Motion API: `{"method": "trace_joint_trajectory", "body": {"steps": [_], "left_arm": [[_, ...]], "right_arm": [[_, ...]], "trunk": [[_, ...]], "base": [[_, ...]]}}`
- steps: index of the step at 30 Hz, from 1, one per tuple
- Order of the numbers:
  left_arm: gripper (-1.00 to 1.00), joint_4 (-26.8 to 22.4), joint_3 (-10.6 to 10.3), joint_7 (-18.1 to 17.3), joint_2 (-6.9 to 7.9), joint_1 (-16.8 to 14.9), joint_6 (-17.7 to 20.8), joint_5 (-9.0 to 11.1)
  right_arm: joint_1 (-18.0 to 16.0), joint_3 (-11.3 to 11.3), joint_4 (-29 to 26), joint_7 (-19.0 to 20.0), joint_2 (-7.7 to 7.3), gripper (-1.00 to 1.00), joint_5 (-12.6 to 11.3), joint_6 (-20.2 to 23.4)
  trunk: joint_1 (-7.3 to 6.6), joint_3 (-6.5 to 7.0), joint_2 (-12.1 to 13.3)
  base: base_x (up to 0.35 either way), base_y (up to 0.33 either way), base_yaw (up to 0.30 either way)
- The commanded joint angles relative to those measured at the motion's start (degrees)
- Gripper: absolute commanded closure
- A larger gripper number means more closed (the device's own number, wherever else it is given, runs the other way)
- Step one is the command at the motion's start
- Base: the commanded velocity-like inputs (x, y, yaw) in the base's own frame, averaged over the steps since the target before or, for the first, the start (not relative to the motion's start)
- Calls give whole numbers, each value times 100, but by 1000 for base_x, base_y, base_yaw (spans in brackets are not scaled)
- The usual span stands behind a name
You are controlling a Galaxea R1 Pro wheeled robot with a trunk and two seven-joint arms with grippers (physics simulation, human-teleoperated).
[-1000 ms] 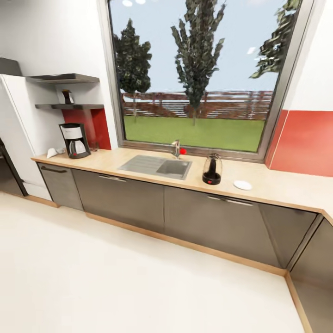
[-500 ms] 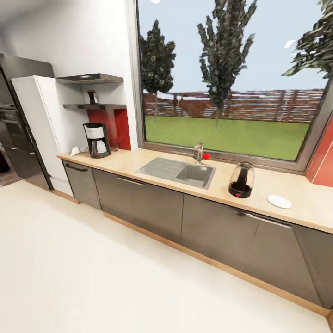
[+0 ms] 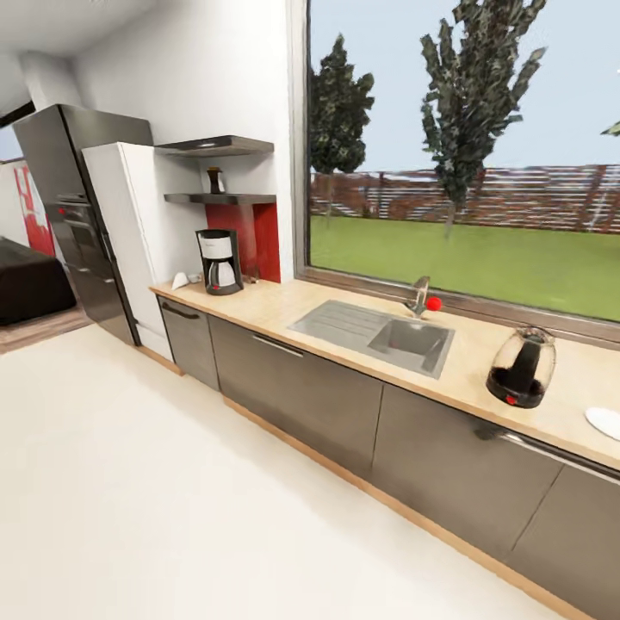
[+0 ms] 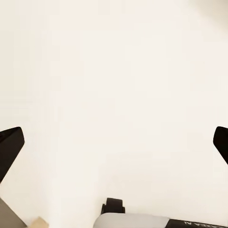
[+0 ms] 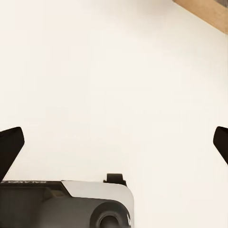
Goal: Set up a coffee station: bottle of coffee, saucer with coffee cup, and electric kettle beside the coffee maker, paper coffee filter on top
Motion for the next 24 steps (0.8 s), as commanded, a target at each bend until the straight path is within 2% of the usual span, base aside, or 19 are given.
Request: {"method": "trace_joint_trajectory", "body": {"steps": [1,24], "left_arm": [[-100,6,-6,-1,-1,-6,-18,50],[-100,6,-6,-1,-1,-5,-21,50]], "right_arm": [[-3,1,1,2,-1,-100,5,-17],[-3,1,5,8,7,-100,5,-17]], "trunk": [[7,-13,-12],[7,-13,-12]], "base": [[336,0,277],[336,0,277]]}}
